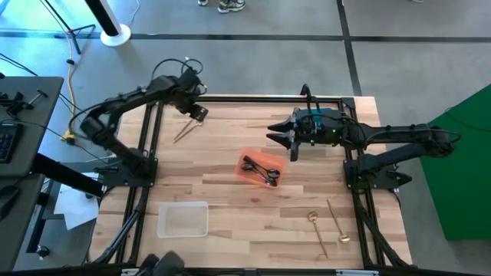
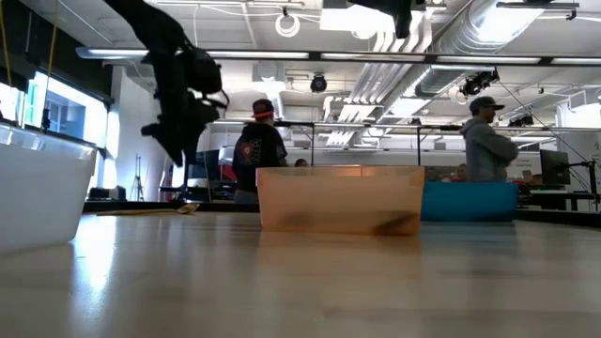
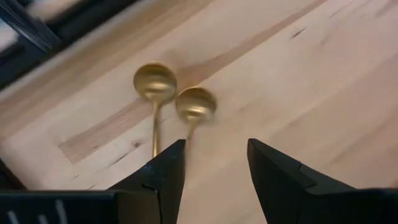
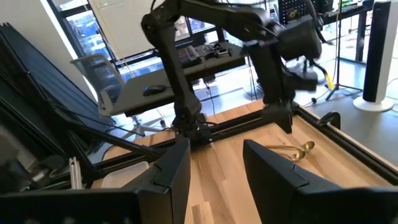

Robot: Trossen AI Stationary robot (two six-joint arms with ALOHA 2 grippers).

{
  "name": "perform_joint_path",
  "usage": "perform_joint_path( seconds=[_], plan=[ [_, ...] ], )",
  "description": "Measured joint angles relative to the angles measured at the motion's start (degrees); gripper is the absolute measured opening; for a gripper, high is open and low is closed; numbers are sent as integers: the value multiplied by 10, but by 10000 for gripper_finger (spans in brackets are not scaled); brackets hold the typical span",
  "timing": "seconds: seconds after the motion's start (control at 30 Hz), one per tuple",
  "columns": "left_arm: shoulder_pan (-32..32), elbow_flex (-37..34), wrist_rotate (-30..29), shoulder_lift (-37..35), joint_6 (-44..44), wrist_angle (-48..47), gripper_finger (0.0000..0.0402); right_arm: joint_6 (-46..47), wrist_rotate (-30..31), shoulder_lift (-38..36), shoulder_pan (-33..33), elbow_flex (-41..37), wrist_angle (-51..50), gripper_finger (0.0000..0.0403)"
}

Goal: Sort silverware by color (type)
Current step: Put the top right golden spoon into the white bin

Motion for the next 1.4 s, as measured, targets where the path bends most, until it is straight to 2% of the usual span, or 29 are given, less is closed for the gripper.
perform_joint_path(
  seconds=[0.33, 0.8, 1.0, 1.13, 1.3, 1.4],
  plan=[
    [7, 0, 2, 114, 77, -21, 161, 29, 0, 0, 0, 0, -23, 133],
    [7, 0, 1, 187, 97, -9, 161, 29, 0, 0, 0, 0, -30, 133],
    [7, 1, -1, 192, 95, -4, 160, 29, 0, 0, 0, 0, -30, 133],
    [6, 1, -12, 192, 97, -3, 122, 31, 0, 0, 0, 0, -30, 133],
    [7, 1, -19, 192, 115, -1, 17, 31, 0, 0, 0, 0, -30, 133],
    [6, 1, -19, 192, 117, 0, 14, 31, 0, 0, 0, 0, -30, 133]
  ],
)
